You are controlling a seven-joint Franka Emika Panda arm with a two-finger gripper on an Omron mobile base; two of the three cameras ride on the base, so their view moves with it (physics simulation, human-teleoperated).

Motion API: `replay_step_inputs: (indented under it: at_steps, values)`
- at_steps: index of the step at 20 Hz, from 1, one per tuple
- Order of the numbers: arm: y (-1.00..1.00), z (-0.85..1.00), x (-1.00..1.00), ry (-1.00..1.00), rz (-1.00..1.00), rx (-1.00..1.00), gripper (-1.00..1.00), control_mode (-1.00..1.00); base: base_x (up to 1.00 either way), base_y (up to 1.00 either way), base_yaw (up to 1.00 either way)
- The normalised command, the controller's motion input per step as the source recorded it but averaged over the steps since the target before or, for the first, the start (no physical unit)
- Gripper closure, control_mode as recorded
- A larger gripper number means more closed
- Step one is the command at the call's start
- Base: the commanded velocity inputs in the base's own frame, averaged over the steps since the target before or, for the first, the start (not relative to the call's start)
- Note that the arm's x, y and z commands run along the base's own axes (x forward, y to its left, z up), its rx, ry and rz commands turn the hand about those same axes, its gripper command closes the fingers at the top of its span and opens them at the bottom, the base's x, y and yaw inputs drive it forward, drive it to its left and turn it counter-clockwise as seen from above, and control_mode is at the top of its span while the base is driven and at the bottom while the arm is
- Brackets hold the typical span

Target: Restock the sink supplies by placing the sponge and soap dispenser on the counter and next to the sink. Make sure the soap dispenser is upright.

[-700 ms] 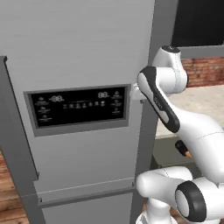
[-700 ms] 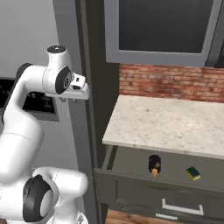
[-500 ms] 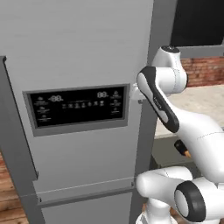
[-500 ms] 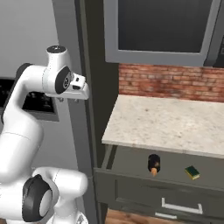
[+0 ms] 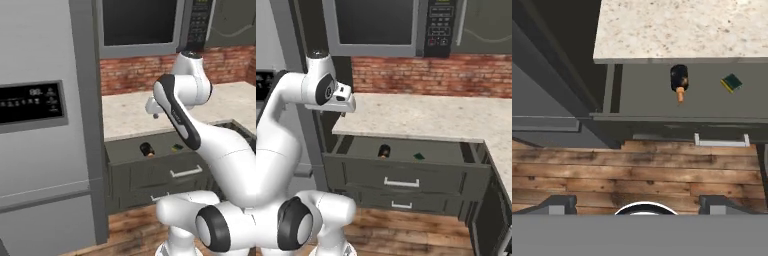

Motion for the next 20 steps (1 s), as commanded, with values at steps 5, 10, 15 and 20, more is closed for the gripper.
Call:
replay_step_inputs:
  at_steps: [5, 10, 15, 20]
  values:
    - [0.0, 0.0, 0.0, 0.0, 0.0, 0.0, -1.0, 1.0, -0.19, -0.86, -0.16]
    - [0.0, 0.0, 0.0, 0.0, 0.0, 0.0, -1.0, 1.0, 0.13, -0.21, 0.02]
    - [0.0, 0.0, 0.0, 0.0, 0.0, 0.0, -1.0, 1.0, 0.15, -0.03, 0.13]
    - [0.0, 0.0, 0.0, 0.0, 0.0, 0.0, -1.0, 1.0, 0.03, -0.23, 0.11]
